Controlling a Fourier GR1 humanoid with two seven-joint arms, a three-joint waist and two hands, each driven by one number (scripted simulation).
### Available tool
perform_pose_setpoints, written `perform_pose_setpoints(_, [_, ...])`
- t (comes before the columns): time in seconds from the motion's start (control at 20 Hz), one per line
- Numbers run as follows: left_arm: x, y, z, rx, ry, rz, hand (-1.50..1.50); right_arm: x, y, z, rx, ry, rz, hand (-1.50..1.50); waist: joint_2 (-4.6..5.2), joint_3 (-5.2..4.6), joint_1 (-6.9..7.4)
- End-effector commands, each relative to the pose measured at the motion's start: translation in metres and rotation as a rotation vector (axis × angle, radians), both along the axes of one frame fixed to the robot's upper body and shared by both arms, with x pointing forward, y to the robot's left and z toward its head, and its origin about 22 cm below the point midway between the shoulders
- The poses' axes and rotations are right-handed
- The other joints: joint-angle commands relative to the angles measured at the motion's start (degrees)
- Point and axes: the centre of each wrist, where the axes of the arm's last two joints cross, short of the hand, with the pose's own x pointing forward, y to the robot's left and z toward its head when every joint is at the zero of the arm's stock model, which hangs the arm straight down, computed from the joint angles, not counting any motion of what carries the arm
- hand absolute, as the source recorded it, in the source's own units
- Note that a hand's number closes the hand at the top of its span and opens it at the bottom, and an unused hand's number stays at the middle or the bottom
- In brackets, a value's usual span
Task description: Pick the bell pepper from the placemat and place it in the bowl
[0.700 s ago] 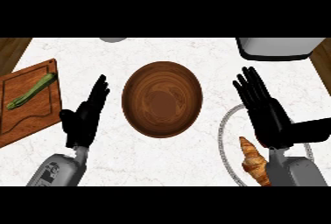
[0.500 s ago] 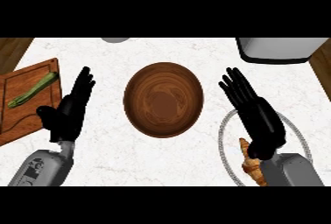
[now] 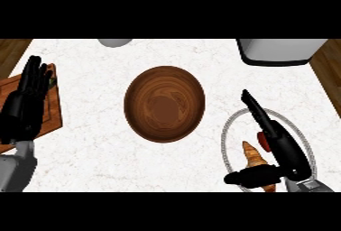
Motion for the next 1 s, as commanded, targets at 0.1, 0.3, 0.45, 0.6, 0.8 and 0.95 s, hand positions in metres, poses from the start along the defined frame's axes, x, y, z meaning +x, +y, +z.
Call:
perform_pose_setpoints(0.1, [-0.004,0.023,0.004,-0.015,-0.021,0.005,0.00,-0.050,-0.014,0.008,-0.220,-0.151,-0.022,-1.50,0.30,0.00,-0.41])
perform_pose_setpoints(0.3, [-0.010,0.034,-0.002,-0.021,-0.016,0.008,0.00,-0.055,-0.047,0.046,-0.436,-0.170,-0.152,-1.50,0.30,-0.09,-0.55])
perform_pose_setpoints(0.45, [-0.007,0.036,0.006,-0.017,-0.033,0.007,0.00,-0.062,-0.055,0.074,-0.539,-0.096,-0.217,-1.50,0.40,-0.08,-0.45])
perform_pose_setpoints(0.6, [-0.010,0.044,0.012,-0.006,-0.019,0.001,0.00,-0.069,-0.061,0.103,-0.753,-0.002,-0.207,-1.50,0.31,-0.24,-0.36])
perform_pose_setpoints(0.8, [-0.003,0.026,0.009,-0.025,-0.032,0.016,0.00,-0.076,-0.066,0.120,-0.956,0.131,-0.136,-1.50,0.45,-0.12,-0.50])
perform_pose_setpoints(0.95, [0.006,0.027,0.015,-0.006,-0.030,0.011,0.00,-0.072,-0.068,0.141,-1.058,0.197,-0.085,-1.50,0.65,-0.08,-0.16])
